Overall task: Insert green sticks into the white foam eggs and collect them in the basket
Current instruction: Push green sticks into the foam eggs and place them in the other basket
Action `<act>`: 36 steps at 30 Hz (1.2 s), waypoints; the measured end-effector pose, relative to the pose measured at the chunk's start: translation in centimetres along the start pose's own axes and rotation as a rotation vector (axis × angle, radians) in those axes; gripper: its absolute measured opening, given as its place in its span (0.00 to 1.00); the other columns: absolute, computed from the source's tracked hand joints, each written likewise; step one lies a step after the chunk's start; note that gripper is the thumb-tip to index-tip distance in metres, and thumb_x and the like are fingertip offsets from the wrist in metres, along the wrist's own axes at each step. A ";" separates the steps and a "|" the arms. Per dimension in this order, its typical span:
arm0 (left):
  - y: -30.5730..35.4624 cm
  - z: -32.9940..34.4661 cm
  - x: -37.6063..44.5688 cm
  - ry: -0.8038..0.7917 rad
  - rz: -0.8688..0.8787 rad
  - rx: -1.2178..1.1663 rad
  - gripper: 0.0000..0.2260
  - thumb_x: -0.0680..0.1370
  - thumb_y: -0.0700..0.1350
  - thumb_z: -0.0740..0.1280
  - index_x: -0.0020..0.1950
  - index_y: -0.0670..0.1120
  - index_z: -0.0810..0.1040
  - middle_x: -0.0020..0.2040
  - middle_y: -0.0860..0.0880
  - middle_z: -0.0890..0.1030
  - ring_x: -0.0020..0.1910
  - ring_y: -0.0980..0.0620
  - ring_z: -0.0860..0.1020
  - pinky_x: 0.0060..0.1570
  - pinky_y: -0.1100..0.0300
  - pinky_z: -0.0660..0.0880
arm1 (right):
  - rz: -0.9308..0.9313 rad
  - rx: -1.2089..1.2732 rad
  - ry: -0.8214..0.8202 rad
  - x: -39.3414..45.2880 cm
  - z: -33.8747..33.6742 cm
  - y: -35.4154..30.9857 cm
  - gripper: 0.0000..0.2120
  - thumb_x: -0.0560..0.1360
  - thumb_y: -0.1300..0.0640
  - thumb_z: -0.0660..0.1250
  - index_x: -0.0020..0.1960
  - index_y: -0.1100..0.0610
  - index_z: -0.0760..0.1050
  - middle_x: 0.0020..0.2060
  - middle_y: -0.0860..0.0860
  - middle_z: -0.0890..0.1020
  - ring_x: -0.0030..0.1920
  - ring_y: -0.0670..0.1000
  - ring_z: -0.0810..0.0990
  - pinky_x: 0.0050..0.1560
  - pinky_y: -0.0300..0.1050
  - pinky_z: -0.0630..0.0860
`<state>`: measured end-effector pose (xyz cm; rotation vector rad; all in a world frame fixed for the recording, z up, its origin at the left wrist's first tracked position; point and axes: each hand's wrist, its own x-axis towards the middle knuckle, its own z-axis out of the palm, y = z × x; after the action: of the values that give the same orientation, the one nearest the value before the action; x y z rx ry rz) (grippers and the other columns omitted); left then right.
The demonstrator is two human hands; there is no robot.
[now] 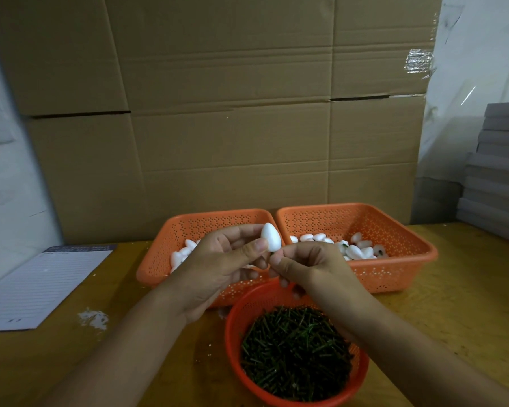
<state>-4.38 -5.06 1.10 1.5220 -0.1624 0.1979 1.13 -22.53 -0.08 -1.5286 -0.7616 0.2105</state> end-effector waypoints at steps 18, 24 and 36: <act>0.2 0.5 -0.1 0.087 0.113 0.169 0.15 0.70 0.48 0.78 0.55 0.54 0.83 0.54 0.50 0.86 0.48 0.52 0.85 0.43 0.62 0.80 | -0.005 0.043 0.168 0.2 0.2 0.5 0.06 0.72 0.58 0.76 0.38 0.59 0.82 0.27 0.49 0.78 0.27 0.44 0.72 0.28 0.35 0.68; 0.1 0.6 -0.2 0.105 0.114 0.202 0.17 0.70 0.48 0.74 0.58 0.49 0.81 0.53 0.50 0.86 0.46 0.52 0.85 0.42 0.63 0.80 | 0.010 0.048 0.108 0.0 0.3 0.4 0.12 0.68 0.48 0.76 0.38 0.57 0.83 0.30 0.54 0.77 0.33 0.53 0.70 0.30 0.41 0.65; 0.0 0.2 0.0 0.067 0.099 0.087 0.10 0.72 0.44 0.74 0.53 0.54 0.84 0.51 0.49 0.85 0.44 0.52 0.82 0.42 0.62 0.78 | 0.077 0.086 0.073 0.2 0.0 0.3 0.08 0.76 0.55 0.71 0.43 0.59 0.84 0.34 0.50 0.83 0.33 0.44 0.77 0.30 0.36 0.72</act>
<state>-4.38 -5.24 1.09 1.5925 -0.1778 0.3377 1.35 -22.43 -0.27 -1.4769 -0.6291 0.2401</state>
